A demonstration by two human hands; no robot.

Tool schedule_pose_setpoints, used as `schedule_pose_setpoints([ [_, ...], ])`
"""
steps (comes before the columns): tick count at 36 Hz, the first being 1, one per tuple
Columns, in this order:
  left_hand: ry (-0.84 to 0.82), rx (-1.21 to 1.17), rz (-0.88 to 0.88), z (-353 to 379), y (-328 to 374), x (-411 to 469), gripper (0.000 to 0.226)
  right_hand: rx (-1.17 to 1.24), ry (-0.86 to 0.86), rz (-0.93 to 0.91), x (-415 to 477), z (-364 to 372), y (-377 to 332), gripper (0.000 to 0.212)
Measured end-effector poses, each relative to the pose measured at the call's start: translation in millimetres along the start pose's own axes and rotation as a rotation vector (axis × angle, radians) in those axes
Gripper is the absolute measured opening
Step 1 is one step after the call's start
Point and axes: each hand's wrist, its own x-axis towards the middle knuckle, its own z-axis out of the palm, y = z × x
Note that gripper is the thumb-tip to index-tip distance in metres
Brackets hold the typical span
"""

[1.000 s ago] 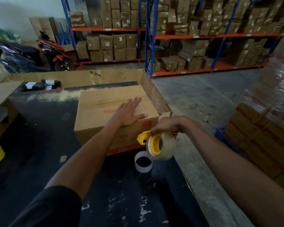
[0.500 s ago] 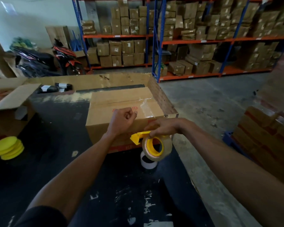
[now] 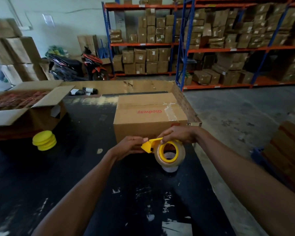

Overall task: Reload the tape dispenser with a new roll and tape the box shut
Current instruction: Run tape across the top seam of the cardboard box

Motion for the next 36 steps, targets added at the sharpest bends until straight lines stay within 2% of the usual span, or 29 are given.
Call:
schedule_pose_setpoints([
  [5, -0.02, 0.004, 0.019, -2, 5, -21, 0.05, 0.037, -0.015, -0.026, 1, 7, -7, 0.028],
  [9, 0.005, 0.012, 0.052, -10, 2, -31, 0.047, 0.062, -0.016, -0.05, 2, 13, -12, 0.041],
  [14, 0.129, 0.038, 0.056, -20, -7, -43, 0.043, 0.069, 0.037, -0.031, 8, 23, -15, 0.056],
  [20, 0.227, 0.011, -0.018, -35, -24, -54, 0.038, 0.197, 0.032, -0.008, 24, 37, -5, 0.055],
  [21, 0.245, 0.01, -0.037, -36, -26, -55, 0.038, 0.192, 0.033, -0.01, 28, 41, -4, 0.049],
  [24, 0.29, 0.026, -0.082, -37, -36, -56, 0.036, 0.079, 0.076, -0.012, 43, 55, -3, 0.028],
  [28, 0.376, 0.034, -0.126, -41, -56, -49, 0.039, -0.083, 0.169, -0.033, 54, 76, -5, 0.028],
  [31, 0.386, 0.091, -0.154, -42, -69, -43, 0.046, -0.168, 0.256, -0.023, 65, 94, 2, 0.018],
  [36, 0.446, 0.199, -0.162, -41, -90, -30, 0.04, -0.247, 0.392, 0.022, 84, 119, 18, 0.04],
])
